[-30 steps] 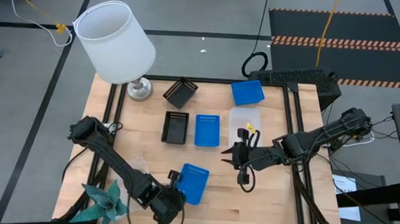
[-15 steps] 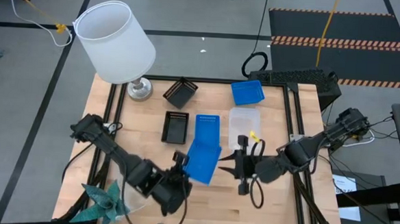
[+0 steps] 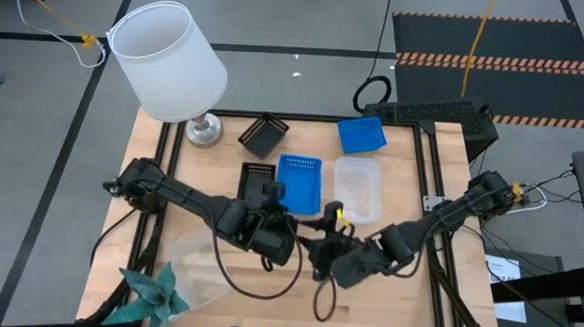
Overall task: Stack baskets by color
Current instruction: Stack the bottom blue bin on top of the middle blue bin
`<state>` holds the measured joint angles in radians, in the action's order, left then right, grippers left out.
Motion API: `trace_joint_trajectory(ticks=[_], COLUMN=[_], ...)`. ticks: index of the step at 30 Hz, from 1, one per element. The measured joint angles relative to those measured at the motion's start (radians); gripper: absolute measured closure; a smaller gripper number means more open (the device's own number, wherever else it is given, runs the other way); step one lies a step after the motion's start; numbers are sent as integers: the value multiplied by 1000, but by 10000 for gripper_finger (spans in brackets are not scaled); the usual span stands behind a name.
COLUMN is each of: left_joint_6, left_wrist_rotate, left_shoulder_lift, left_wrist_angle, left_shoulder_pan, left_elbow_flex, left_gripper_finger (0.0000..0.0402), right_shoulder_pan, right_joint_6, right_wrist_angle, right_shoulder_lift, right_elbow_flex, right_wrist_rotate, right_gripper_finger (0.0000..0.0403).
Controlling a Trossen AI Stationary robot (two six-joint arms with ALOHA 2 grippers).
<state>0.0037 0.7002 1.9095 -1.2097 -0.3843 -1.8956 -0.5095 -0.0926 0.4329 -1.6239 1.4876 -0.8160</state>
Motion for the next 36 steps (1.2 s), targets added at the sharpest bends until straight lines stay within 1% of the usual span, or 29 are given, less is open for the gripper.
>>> trace_joint_trajectory(ticks=[4,6,8,11,15,21,24,28,32,36], left_joint_6=[1,-2,-1,10,17,19,21,25,28,41], left_wrist_rotate=[0,0,12,24,27,34,35,37,38,38], left_shoulder_lift=[0,0,0,0,0,0,0,0,0,0], left_wrist_angle=[4,7,9,9,10,11,11,12,27,39], left_shoulder_pan=[-7,-14,-22,-31,-37,-38,-38,-37,-37,-37], left_elbow_flex=[15,15,15,15,15,15,15,15,15,15], left_gripper_finger=[394,391,388,392,394,385,394,392,379,386], right_shoulder_pan=[38,53,65,83,100,122,128,129,129,129], right_joint_6=[17,20,21,24,23,20,20,20,10,-2], right_wrist_angle=[17,42,66,61,57,58,57,58,60,61], right_shoulder_lift=[-2,-2,-2,-2,-2,-2,-2,-2,-2,-2], right_elbow_flex=[-3,-12,-17,-33,-47,-72,-72,-72,-72,-72], right_wrist_rotate=[6,15,48,86,87,88,90,92,94,117], right_gripper_finger=[209,206,208,215,229,252,266,292,330,375])
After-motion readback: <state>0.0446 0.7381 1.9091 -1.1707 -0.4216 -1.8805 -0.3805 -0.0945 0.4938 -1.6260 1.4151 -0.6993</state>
